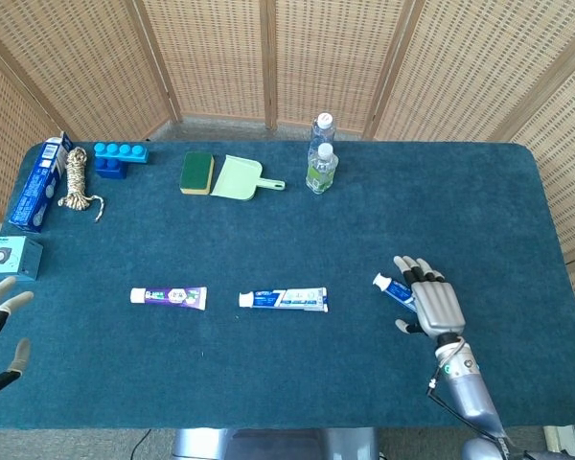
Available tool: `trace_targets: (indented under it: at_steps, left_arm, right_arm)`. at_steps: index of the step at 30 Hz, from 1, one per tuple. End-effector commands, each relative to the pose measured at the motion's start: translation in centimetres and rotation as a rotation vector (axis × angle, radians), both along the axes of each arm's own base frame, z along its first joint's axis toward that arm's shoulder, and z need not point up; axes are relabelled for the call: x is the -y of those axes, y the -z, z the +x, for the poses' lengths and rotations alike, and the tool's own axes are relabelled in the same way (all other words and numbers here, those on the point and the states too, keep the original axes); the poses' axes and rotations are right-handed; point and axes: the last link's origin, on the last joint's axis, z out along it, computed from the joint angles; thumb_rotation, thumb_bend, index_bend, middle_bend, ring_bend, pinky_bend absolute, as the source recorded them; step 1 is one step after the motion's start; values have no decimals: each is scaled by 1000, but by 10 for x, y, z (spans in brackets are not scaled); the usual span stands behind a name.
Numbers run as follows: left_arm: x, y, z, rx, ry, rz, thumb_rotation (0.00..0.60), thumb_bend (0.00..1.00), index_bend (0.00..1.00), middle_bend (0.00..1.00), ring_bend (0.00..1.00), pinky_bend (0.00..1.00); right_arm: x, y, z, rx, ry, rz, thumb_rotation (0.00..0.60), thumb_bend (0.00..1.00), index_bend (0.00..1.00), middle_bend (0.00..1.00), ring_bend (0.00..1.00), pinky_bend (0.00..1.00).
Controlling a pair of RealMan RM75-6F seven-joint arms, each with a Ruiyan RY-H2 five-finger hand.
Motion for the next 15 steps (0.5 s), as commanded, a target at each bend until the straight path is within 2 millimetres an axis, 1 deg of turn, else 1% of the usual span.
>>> trace_targets:
  at_steps: [1,4,11,15]
  left_arm:
    - [0,0,1,-3,-3,1,600,442,203,112,66,114]
    - [1,-1,2,-3,-4,2,600,442,204,112,66,114]
    - [3,-3,5,-9,-2,11,600,442,204,110,66,113]
    - [6,-5,6,-11,-5,18,600,443,204,110,66,112]
  right_arm:
    - [9,8,-6,-55,2,-13,600,157,0,11,0,180]
    - [12,13,-8,-57,3,-32,600,157,0,0,0,174]
    - [17,25,-18,-120,-22,-28,600,155,0,0,0,171]
    - [19,28,-23,-153,-33,-20,600,153,0,0,0,171]
